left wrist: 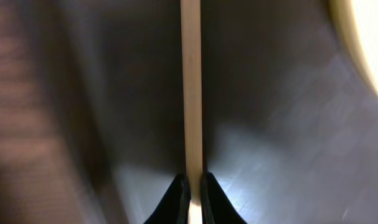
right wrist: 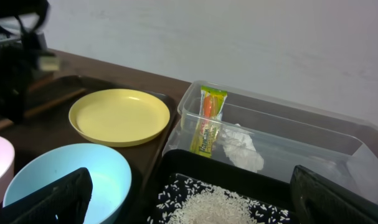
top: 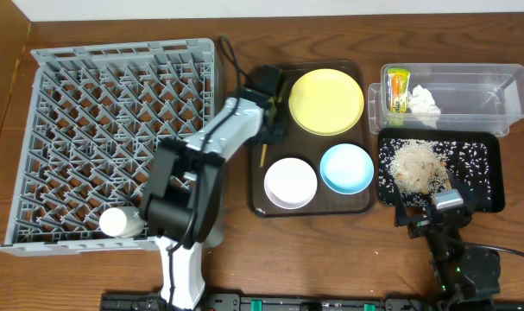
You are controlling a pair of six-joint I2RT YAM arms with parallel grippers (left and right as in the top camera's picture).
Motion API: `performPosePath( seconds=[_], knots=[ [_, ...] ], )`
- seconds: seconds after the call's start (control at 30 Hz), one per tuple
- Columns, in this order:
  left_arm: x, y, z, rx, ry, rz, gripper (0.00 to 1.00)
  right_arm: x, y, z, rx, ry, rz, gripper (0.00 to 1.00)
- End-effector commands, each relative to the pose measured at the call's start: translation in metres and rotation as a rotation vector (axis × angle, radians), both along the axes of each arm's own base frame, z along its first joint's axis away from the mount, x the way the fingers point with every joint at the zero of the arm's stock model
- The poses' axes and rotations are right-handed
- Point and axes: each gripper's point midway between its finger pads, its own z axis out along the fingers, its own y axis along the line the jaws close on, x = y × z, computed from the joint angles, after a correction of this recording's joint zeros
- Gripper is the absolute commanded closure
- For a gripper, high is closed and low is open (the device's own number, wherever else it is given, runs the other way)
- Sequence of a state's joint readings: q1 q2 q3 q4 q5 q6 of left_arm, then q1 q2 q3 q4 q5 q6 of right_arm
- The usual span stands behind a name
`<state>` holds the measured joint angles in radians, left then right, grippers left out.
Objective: Sort waste into correct bins and load items into the dishwasher
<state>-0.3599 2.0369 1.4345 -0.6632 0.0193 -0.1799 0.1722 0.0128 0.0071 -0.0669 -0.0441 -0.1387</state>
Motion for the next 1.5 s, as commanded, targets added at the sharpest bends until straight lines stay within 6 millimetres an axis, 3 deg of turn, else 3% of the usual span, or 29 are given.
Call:
performPosePath(
  seconds=[0.0,0.13,0.23,0.37,0.43,0.63,0.7,0.77,0.87,1.0,1.13,1.2,1.47],
  knots=[
    [0.006,0.016,0.065,-0.033,-0.112,0.04,0.92,0.001,-0.003,-0.001,0.009,0.006,-0.018,0.01],
    [-0.01,0.044,0.1,-0.013,-0.125,0.088,0.92,0.001,-0.003,-0.001,0.009,0.006,-0.018,0.01],
    [-0.022,0.071,0.109,0.033,-0.099,0.139,0.92,0.001,-0.003,-0.001,0.009,0.006,-0.018,0.01],
    [-0.032,0.112,0.105,0.129,-0.058,0.216,0.92,0.001,-0.003,-0.001,0.009,0.006,-0.017,0.01],
    [-0.031,0.123,0.101,0.143,-0.053,0.202,0.92,0.001,-0.003,-0.001,0.009,0.006,-0.017,0.01],
    [-0.03,0.138,0.098,0.163,-0.048,0.161,0.92,0.001,-0.003,-0.001,0.009,0.006,-0.017,0.01],
    [-0.031,0.138,0.098,0.167,-0.044,0.148,0.83,0.001,-0.003,-0.001,0.009,0.006,-0.017,0.01],
    [-0.032,0.135,0.098,0.152,-0.037,0.144,0.66,0.001,-0.003,-0.001,0.009,0.006,-0.017,0.01],
    [-0.036,0.132,0.098,0.133,-0.023,0.141,0.55,0.001,-0.003,-0.001,0.009,0.006,-0.018,0.01],
    [-0.046,0.12,0.105,0.051,0.005,0.174,0.55,0.001,-0.003,-0.001,0.009,0.006,-0.017,0.01],
    [-0.063,0.068,0.117,-0.222,0.071,0.119,0.57,0.001,-0.003,-0.001,0.009,0.006,-0.017,0.01],
    [-0.071,0.05,0.118,-0.267,0.102,0.082,0.58,0.001,-0.003,-0.001,0.009,0.006,-0.017,0.01],
    [-0.108,0.001,0.088,-0.235,0.194,-0.073,0.58,0.001,-0.003,-0.001,0.009,0.006,-0.018,0.01]
  ],
)
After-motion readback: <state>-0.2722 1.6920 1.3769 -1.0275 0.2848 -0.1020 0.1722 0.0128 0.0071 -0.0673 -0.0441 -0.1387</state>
